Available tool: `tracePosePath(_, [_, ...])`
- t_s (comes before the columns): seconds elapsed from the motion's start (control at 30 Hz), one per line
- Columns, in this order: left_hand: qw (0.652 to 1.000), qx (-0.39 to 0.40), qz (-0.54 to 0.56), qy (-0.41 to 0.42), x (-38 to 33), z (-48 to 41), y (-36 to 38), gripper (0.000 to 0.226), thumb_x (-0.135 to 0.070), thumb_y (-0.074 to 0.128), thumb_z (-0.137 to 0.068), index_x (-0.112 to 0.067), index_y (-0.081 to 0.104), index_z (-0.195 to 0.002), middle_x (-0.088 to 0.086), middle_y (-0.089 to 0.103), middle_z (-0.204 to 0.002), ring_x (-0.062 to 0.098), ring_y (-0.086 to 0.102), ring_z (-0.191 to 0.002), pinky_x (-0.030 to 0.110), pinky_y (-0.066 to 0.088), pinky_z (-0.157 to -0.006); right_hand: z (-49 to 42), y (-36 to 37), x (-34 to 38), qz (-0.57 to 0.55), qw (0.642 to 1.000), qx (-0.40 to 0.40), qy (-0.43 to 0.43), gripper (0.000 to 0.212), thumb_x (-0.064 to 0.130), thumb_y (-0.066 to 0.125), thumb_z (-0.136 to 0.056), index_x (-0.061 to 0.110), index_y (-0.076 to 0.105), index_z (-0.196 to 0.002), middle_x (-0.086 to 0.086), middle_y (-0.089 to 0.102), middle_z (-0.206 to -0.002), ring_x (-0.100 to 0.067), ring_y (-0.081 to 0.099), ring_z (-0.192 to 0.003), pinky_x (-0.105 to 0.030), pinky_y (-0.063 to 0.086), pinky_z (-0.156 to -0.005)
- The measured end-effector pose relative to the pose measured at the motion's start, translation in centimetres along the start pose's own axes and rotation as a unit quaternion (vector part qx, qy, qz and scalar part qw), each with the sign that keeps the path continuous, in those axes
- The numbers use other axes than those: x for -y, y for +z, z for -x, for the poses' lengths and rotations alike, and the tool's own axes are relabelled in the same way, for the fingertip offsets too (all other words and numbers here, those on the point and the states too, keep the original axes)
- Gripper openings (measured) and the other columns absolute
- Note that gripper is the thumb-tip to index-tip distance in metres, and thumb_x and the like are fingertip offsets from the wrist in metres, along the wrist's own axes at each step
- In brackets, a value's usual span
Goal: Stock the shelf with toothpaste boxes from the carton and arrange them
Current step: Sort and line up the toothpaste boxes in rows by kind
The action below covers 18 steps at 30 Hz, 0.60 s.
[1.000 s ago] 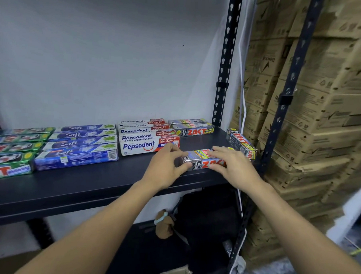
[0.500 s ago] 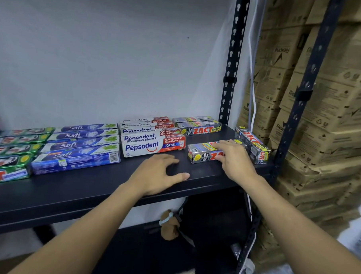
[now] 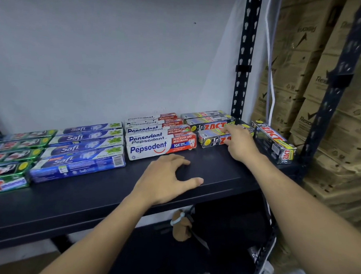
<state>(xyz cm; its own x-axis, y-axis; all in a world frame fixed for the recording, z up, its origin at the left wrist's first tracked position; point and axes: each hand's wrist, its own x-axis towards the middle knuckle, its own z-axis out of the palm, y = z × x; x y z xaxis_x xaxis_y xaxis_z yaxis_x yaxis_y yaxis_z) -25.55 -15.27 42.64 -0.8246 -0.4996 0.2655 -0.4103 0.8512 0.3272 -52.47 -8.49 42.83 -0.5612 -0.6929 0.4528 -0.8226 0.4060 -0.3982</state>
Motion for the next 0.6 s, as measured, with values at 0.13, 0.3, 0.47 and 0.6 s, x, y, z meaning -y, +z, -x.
tracePosePath(0.13, [1.000,0.008,0.000,-0.002,0.0,-0.2,0.0,0.076,-0.086,0.049,-0.073,-0.038,0.056,-0.131,-0.023,0.048,-0.139,0.001,0.040,-0.128,0.035,0.033,-0.112,-1.2,0.7,0.2,0.008,1.000,-0.006,-0.012,0.035,-0.001,0.064,-0.087,0.014,0.059,-0.119,-0.008,0.058,-0.124,-0.031,0.047,-0.118,-0.040,0.043,-0.096])
tracePosePath(0.3, [1.000,0.010,0.001,-0.006,0.0,-0.3,0.1,0.076,-0.087,0.048,-0.072,-0.038,0.056,-0.129,-0.023,0.049,-0.136,0.001,0.041,-0.126,0.037,0.035,-0.111,-2.4,1.2,0.7,0.011,1.000,0.015,-0.022,0.035,0.001,0.063,-0.088,0.016,0.058,-0.119,-0.008,0.058,-0.123,-0.032,0.047,-0.116,-0.040,0.043,-0.094])
tracePosePath(0.47, [1.000,0.009,-0.002,-0.006,-0.1,-0.2,0.1,0.073,-0.084,0.049,-0.075,-0.037,0.055,-0.130,-0.024,0.047,-0.137,0.001,0.040,-0.127,0.035,0.033,-0.111,-2.5,1.9,0.6,0.006,0.999,-0.011,-0.039,0.032,0.002,0.062,-0.088,0.015,0.059,-0.118,-0.007,0.060,-0.125,-0.032,0.045,-0.119,-0.039,0.037,-0.097])
tracePosePath(0.6, [1.000,0.009,-0.005,-0.007,-0.1,-0.1,0.2,0.073,-0.084,0.047,-0.076,-0.037,0.054,-0.132,-0.025,0.045,-0.139,0.000,0.038,-0.129,0.033,0.031,-0.112,-2.4,1.9,0.6,0.001,1.000,-0.004,-0.014,0.034,0.004,0.058,-0.093,0.015,0.056,-0.125,-0.009,0.055,-0.136,-0.036,0.028,-0.139,-0.045,0.025,-0.112])
